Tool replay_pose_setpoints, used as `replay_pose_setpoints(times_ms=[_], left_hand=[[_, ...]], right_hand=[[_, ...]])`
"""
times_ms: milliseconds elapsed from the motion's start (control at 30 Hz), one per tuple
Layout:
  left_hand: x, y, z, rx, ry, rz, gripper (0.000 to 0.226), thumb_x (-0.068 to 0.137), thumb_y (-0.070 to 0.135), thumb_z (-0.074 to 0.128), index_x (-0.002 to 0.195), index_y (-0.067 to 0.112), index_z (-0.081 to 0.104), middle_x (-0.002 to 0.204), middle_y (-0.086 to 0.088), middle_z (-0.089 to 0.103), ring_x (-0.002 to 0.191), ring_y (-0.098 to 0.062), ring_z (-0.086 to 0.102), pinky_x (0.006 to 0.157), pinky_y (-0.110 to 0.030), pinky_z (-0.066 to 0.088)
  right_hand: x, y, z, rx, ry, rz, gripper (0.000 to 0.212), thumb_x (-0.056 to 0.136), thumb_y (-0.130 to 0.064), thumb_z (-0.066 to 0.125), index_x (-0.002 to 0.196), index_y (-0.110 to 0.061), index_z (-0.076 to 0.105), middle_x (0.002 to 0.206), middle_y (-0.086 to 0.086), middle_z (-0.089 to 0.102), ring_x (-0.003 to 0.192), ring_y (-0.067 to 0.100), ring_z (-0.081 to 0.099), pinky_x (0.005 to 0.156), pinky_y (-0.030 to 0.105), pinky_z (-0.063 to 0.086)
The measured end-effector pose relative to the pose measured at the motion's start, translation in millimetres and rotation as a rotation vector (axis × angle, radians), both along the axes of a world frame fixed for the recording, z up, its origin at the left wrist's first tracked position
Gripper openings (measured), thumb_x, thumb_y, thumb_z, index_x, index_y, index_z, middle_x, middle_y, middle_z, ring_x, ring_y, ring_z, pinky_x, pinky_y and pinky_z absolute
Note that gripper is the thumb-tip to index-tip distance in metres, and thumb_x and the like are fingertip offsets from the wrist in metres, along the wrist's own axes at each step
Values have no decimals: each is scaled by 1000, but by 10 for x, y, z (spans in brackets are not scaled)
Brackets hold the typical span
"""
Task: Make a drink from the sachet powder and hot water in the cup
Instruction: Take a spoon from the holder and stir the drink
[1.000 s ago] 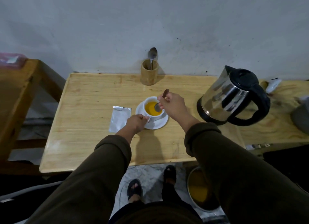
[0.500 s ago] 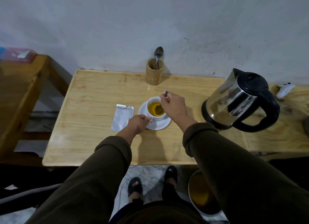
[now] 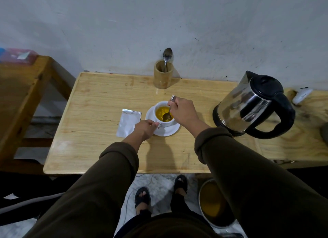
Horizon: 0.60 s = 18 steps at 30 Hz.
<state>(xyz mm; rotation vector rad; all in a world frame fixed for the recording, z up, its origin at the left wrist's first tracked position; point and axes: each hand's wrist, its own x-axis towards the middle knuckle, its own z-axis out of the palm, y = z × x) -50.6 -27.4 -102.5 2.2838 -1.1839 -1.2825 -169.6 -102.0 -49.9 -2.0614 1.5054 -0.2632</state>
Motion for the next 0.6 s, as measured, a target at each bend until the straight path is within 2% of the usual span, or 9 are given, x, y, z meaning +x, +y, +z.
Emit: replay_pose_setpoints(times_ms=[267, 467, 600], left_hand=[[3, 9, 0, -3, 1, 11, 48, 96, 43, 39, 122, 9, 61, 127, -15, 61, 117, -32, 55, 98, -38, 44], [-3, 21, 13, -9, 33, 51, 46, 96, 42, 42, 121, 9, 63, 126, -15, 61, 117, -32, 55, 98, -37, 44], [9, 14, -1, 3, 39, 53, 46, 95, 44, 42, 119, 11, 64, 126, -14, 62, 116, -31, 56, 98, -38, 44]], right_hand=[[-22, -18, -85, -164, 101, 124, 30, 98, -19, 38, 108, -8, 64, 98, 16, 70, 93, 34, 63, 71, 29, 42], [19, 21, -84, -82, -5, 84, 32, 99, -23, 40, 110, -13, 68, 105, 14, 73, 100, 30, 63, 88, 37, 50], [22, 19, -77, -13, -46, 79, 30, 97, -23, 44, 100, -9, 70, 98, 13, 74, 97, 29, 64, 91, 39, 49]])
